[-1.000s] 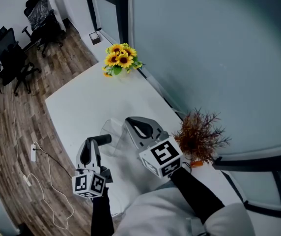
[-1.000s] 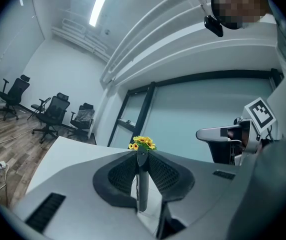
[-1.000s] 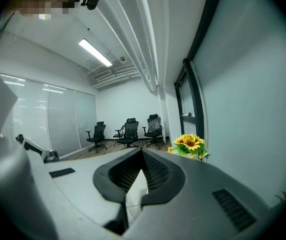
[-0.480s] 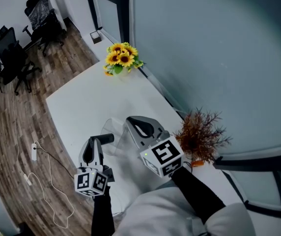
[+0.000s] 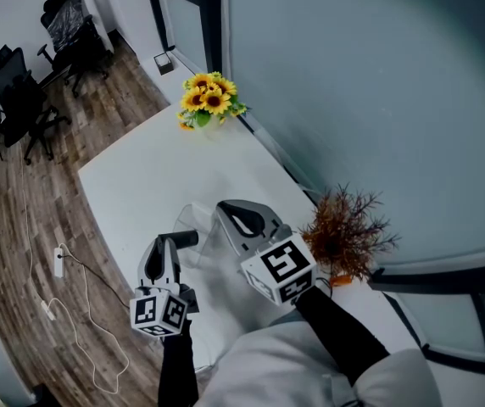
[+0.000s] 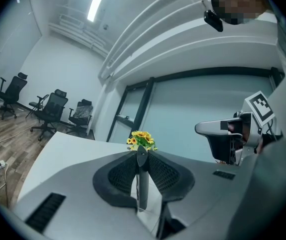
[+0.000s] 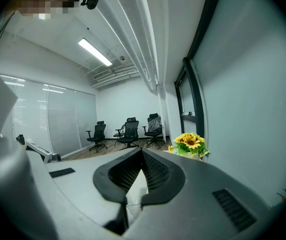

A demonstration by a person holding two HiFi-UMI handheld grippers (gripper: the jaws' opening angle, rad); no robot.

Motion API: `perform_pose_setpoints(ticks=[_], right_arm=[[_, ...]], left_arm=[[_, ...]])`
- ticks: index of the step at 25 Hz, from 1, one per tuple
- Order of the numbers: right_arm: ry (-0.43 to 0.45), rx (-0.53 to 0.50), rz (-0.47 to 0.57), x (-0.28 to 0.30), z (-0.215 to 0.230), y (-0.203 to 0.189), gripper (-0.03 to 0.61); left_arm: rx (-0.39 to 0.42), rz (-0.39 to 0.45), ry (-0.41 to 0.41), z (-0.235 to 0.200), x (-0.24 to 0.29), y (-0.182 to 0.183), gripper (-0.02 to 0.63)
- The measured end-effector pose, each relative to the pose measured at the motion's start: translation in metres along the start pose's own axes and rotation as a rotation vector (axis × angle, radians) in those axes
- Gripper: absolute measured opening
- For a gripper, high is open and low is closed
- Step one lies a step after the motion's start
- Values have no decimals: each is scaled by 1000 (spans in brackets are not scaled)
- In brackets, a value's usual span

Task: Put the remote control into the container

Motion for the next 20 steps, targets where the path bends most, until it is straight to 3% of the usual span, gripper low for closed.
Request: perform_pose_setpoints(ticks=[20], right_arm=[[-6, 0, -4, 2, 1, -1, 5]], left_arm=[[4, -30, -12, -2, 10, -2, 72]])
Point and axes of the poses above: the fingertips, and each gripper's own axes: x forward along the fingers, z to its right, y out of its top, the point moved 8 cm from there along -x, backward along the fingers, and after that the axes turned 7 degrees about -x, right-handed, at the moved point
